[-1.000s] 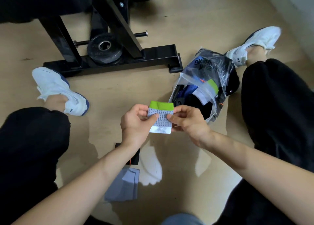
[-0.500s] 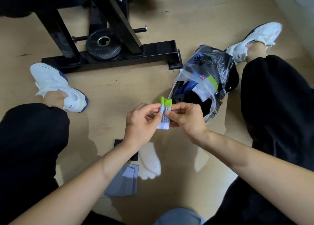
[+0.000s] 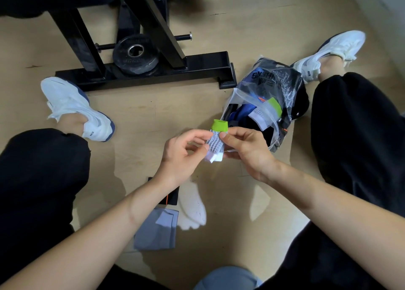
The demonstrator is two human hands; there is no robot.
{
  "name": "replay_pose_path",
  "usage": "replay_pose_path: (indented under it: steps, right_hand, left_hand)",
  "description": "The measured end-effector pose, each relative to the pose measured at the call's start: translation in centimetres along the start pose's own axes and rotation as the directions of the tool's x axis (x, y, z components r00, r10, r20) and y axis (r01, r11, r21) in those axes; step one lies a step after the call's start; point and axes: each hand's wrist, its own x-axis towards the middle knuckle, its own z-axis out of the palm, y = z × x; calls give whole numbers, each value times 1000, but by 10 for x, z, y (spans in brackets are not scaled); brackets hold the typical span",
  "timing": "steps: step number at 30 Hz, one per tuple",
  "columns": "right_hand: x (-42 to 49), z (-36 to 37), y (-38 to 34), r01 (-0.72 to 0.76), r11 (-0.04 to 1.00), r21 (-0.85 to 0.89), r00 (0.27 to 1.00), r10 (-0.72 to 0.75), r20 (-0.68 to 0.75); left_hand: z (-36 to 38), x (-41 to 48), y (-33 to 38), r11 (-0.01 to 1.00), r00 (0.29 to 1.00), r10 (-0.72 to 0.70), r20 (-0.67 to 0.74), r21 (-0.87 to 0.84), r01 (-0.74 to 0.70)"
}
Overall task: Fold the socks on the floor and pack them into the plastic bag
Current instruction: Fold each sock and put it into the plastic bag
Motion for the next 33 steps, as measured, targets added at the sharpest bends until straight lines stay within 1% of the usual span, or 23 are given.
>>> replay_pose_path:
  steps: [2,4,7,9,11,12,13,14,15,16,17,18,20,21,22,23,24,27,28,31,33]
  right_hand:
    - [2,-3,0,-12,1000,-3,999,12,31]
    - [4,-7,1,-24,999,-25,997,26,75]
    - [4,-10,1,-47,999,-11,993,48,108]
    - [3,-10,1,-50,998,-25,993,52,103]
    - [5,-13,1,-44,993,-108,993,55,103]
    - [7,-16,1,-15,983,-183,995,34,97]
    - [9,-20,0,44,952,-304,997,-22,73]
    - [13,-27,-3,124,877,-464,992,-122,35]
    - [17,-35,-7,193,748,-635,968,-251,-1]
    - [20,-44,-13,240,590,-771,920,-391,-13]
    - [22,-52,-20,272,428,-862,861,-508,19]
    - [25,-62,-25,274,290,-917,819,-570,64]
    - [31,-78,-30,212,79,-974,797,-590,126]
    - [33,-85,-31,168,0,-986,798,-587,136]
    - [35,-91,-32,130,-47,-990,805,-579,133]
    - [37,-95,-34,100,-58,-993,814,-569,115]
    - [38,-99,-36,90,-33,-995,826,-555,93]
    - [42,-104,-45,132,142,-981,889,-455,54]
    - [42,-104,-46,135,175,-975,899,-434,47]
    - [43,-106,-47,150,232,-961,912,-407,44]
    - [42,-106,-50,135,263,-955,924,-382,25]
  left_hand:
    - [-2,1,-2,1000,999,31,40,1,-31]
    - [-4,1,-1,1000,993,-9,118,-23,11]
    - [0,0,6,981,967,-73,246,-157,114]
    - [3,-1,8,976,962,-73,262,-180,123]
    - [8,0,4,981,967,-83,242,-150,122]
    - [10,0,2,984,969,-95,228,-127,126]
    - [11,1,-1,987,971,-105,214,-97,128]
    - [13,2,-5,989,972,-112,206,-67,128]
    - [15,4,-8,991,973,-113,202,-45,124]
    - [17,5,-11,993,974,-108,198,-32,117]
    - [18,7,-13,994,975,-103,196,-19,109]
    - [20,10,-16,995,976,-96,197,-6,99]
    - [26,16,-19,997,974,-80,212,26,77]
    - [31,20,-21,997,972,-70,223,40,62]
    - [35,24,-23,997,972,-59,229,56,47]
    - [40,28,-24,997,974,-35,225,75,18]
    - [46,33,-26,995,978,0,211,100,-22]
    - [68,47,-26,960,976,141,167,217,-175]
    - [77,51,-26,946,970,182,163,241,-218]
    - [105,62,-27,920,946,242,215,259,-294]
    - [119,70,-32,867,930,277,239,355,-350]
